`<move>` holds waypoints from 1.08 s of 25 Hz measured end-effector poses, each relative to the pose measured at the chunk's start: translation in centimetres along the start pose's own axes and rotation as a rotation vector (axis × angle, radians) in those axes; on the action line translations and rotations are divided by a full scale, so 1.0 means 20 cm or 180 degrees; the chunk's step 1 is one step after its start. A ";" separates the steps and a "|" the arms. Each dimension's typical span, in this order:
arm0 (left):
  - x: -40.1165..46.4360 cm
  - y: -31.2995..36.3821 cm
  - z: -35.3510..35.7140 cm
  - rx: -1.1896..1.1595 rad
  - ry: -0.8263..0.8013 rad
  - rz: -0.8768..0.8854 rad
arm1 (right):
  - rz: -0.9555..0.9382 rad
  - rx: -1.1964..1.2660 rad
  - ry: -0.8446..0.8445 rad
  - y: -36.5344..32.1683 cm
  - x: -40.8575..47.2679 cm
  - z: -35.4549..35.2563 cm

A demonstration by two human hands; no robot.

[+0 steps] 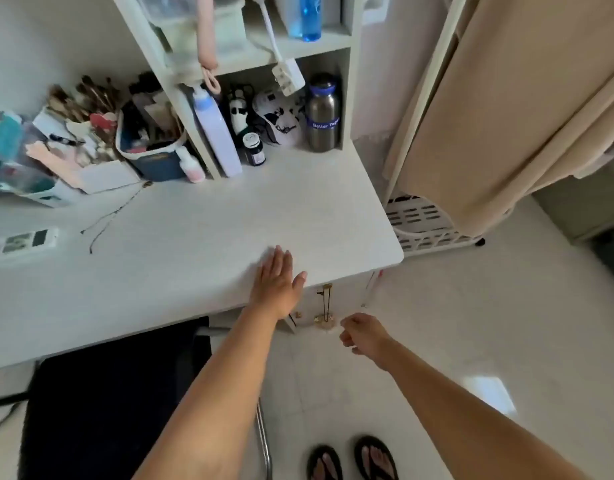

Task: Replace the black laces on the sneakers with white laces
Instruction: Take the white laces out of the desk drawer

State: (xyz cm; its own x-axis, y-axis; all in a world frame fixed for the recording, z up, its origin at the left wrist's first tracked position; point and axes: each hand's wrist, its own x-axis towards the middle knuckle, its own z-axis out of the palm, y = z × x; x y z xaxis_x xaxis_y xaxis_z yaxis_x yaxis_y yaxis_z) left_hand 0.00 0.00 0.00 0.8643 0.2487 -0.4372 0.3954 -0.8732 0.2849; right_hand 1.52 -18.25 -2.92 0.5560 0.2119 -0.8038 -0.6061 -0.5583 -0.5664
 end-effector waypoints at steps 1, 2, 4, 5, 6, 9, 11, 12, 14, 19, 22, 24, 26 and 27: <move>0.03 -0.03 0.05 0.0294 0.0114 0.0034 | -0.0106 -0.0028 0.0147 0.00 0.10 0.04; 0.06 -0.06 0.09 0.0406 0.0239 0.0060 | -0.0162 -0.0046 0.0340 -0.02 0.17 0.06; 0.08 -0.11 0.17 0.0570 0.0392 0.0010 | -0.0237 0.0020 0.0521 -0.09 0.31 0.12; 0.08 -0.11 0.19 0.0537 0.0409 0.0089 | -0.0265 0.0050 0.0583 -0.13 0.37 0.13; 0.08 -0.10 0.20 0.0489 0.0438 0.0160 | -0.0314 -0.0030 0.0622 -0.14 0.41 0.15; 0.10 -0.10 0.22 0.0498 0.0557 0.0130 | -0.0496 -0.0686 0.0663 -0.16 0.50 0.19; 0.09 -0.11 0.22 0.0533 0.0631 0.0066 | -0.0440 -0.1128 0.0757 -0.17 0.52 0.23; 0.08 -0.10 0.22 0.0575 0.0645 0.0049 | -0.0436 -0.1223 0.0814 -0.16 0.51 0.24; 0.09 -0.11 0.23 0.0590 0.0578 0.0006 | -0.0462 -0.1336 0.0954 -0.12 0.48 0.24; 0.11 -0.12 0.21 0.0540 0.0403 -0.0002 | -0.0492 -0.0843 0.0875 0.16 0.31 0.18; 0.06 -0.09 0.23 0.0242 0.0449 0.0013 | -0.0482 -0.0655 0.0862 0.38 0.18 0.18; -0.08 -0.04 0.30 -0.0210 0.0861 0.0204 | -0.0499 -0.0564 0.0707 0.50 0.13 0.16; -0.23 0.03 0.36 -0.0819 0.1099 0.0409 | -0.0396 -0.0509 0.0582 0.59 0.07 0.16; -0.29 0.07 0.38 -0.0960 0.1025 0.0465 | -0.0362 -0.0541 0.0570 0.63 0.05 0.16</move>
State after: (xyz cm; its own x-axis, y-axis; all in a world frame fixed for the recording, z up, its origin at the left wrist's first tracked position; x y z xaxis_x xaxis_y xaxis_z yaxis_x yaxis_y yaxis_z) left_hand -6.87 -5.84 -3.58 0.9514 0.2912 -0.1005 0.2939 -0.7598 0.5800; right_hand -7.32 -22.47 -11.49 0.7159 0.1441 -0.6831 -0.4382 -0.6690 -0.6004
